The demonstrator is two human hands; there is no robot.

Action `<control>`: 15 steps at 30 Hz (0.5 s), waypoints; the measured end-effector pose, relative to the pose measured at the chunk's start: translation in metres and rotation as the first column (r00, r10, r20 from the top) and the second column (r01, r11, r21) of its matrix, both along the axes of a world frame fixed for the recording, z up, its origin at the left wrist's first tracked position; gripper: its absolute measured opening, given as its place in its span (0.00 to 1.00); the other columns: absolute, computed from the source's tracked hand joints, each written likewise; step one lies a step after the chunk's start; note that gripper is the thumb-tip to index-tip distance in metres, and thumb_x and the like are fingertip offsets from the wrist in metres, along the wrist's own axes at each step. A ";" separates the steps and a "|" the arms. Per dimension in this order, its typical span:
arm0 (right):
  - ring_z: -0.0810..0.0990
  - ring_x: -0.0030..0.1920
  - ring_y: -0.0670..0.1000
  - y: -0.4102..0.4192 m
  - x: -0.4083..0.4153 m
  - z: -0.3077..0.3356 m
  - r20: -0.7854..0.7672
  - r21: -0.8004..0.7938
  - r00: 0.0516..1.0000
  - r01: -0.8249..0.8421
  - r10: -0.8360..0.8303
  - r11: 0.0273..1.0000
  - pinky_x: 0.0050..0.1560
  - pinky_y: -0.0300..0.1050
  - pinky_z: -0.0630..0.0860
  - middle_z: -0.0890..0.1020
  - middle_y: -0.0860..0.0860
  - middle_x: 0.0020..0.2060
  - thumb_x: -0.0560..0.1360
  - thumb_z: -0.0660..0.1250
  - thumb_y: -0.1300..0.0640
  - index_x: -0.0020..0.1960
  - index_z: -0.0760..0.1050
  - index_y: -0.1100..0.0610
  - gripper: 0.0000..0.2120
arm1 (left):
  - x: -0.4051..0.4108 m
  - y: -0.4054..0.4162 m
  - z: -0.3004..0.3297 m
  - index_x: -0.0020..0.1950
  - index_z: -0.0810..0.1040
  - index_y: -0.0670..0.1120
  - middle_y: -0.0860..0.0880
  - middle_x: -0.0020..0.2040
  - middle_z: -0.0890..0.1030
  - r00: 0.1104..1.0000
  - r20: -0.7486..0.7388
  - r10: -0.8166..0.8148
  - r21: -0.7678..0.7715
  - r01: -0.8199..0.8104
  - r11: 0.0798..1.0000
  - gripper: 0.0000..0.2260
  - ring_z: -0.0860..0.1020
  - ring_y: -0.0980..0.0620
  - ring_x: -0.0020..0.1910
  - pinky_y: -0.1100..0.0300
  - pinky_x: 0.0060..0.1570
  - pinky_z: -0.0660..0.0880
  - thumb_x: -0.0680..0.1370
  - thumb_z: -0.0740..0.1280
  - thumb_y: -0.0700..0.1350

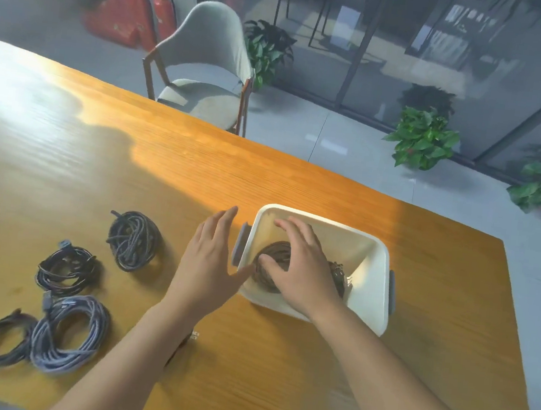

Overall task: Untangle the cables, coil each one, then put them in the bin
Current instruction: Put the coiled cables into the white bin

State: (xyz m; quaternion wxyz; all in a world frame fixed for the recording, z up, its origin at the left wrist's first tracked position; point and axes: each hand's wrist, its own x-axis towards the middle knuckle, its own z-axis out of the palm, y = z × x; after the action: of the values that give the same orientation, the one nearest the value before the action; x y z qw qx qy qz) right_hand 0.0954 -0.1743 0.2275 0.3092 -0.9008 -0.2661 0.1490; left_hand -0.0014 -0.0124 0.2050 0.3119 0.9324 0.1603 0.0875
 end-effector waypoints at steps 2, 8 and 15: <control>0.63 0.78 0.48 0.018 -0.008 0.000 -0.001 0.007 0.999 -0.052 0.052 0.999 0.76 0.54 0.67 0.62 0.42 0.78 0.80 0.70 0.45 0.78 0.64 0.43 0.30 | -0.015 0.015 -0.001 0.85 0.51 0.49 0.48 0.81 0.61 0.998 -0.015 0.059 -0.007 -0.059 0.998 0.44 0.59 0.48 0.79 0.53 0.76 0.61 0.77 0.74 0.57; 0.61 0.79 0.49 0.069 -0.029 -0.010 -0.038 -0.034 0.975 -0.222 0.221 0.974 0.77 0.51 0.65 0.60 0.43 0.79 0.80 0.69 0.43 0.79 0.63 0.42 0.30 | -0.058 0.061 -0.010 0.85 0.51 0.49 0.47 0.81 0.60 0.970 -0.107 0.219 -0.030 -0.223 0.974 0.45 0.59 0.46 0.80 0.48 0.77 0.61 0.77 0.75 0.56; 0.60 0.80 0.53 0.140 -0.041 -0.037 -0.148 -0.106 0.920 -0.379 0.362 0.919 0.77 0.55 0.66 0.56 0.46 0.82 0.78 0.72 0.41 0.82 0.56 0.41 0.38 | -0.108 0.125 -0.042 0.84 0.53 0.49 0.45 0.81 0.62 0.870 -0.242 0.430 0.052 -0.431 0.901 0.45 0.60 0.43 0.80 0.44 0.77 0.64 0.76 0.75 0.58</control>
State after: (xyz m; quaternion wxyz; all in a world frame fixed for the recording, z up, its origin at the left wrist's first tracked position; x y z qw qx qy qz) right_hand 0.0542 -0.0339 0.1904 0.2309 -0.8414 -0.4015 0.2786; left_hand -0.1098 0.1125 0.1631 0.2638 0.8762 0.4015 0.0375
